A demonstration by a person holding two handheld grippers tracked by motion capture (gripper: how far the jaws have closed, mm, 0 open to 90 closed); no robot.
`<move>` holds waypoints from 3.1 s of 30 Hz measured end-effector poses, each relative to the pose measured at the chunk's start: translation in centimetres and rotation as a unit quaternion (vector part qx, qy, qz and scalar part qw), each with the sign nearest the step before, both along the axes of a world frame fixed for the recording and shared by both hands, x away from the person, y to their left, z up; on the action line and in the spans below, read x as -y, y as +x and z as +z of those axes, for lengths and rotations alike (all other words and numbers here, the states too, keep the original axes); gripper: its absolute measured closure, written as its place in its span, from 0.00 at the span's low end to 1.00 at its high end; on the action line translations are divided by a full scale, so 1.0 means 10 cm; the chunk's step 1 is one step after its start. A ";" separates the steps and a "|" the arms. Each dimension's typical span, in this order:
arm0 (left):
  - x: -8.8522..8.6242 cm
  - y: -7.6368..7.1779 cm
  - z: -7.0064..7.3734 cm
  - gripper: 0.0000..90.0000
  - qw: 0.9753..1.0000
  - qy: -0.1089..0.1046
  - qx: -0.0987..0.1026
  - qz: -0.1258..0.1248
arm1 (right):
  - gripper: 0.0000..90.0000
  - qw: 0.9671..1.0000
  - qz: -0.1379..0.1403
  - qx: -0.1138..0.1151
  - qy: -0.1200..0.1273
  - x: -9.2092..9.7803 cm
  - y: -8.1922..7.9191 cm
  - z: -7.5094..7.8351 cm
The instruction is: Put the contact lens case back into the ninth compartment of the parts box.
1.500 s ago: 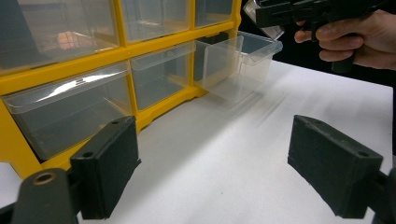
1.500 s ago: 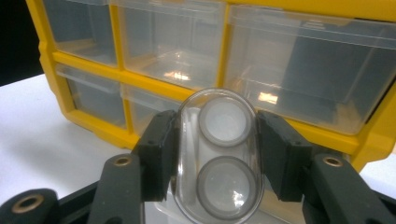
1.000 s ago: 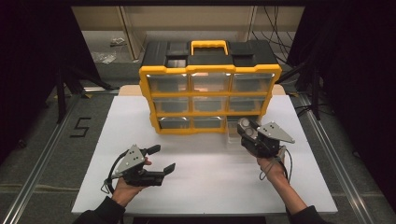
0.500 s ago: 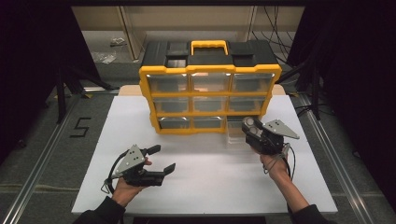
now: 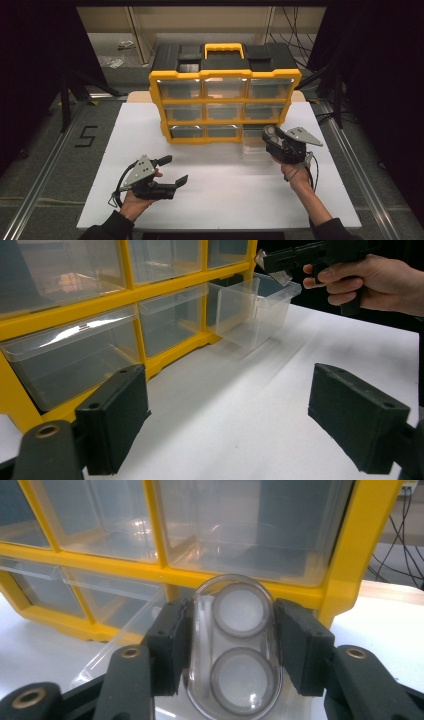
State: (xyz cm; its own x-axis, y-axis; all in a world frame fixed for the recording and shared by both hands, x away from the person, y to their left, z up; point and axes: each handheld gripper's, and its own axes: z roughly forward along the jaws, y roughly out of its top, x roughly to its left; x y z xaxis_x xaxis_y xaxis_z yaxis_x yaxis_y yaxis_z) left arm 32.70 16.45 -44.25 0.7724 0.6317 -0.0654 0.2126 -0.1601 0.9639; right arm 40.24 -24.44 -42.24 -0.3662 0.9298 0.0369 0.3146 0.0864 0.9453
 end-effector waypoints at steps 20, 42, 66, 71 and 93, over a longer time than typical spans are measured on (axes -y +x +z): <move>0.00 0.00 0.00 0.17 1.000 0.000 0.000 -0.001 | 0.54 1.000 -0.005 -0.014 -0.015 0.01 0.03 -0.04; 0.00 0.00 0.00 0.17 1.000 0.000 0.001 0.000 | 0.32 1.000 0.014 -0.002 -0.008 -0.07 -0.05 0.00; 0.00 0.00 0.00 0.17 1.000 0.000 0.002 0.001 | 0.24 0.999 0.044 0.005 -0.003 -0.18 -0.18 0.07; 0.00 -0.01 0.00 0.17 1.000 -0.001 0.002 0.002 | 0.22 0.999 0.051 0.004 0.000 -0.19 -0.21 0.08; -0.01 0.00 0.01 0.17 1.000 -0.001 0.002 0.002 | 0.21 0.996 0.085 0.011 -0.009 -0.27 -0.38 0.12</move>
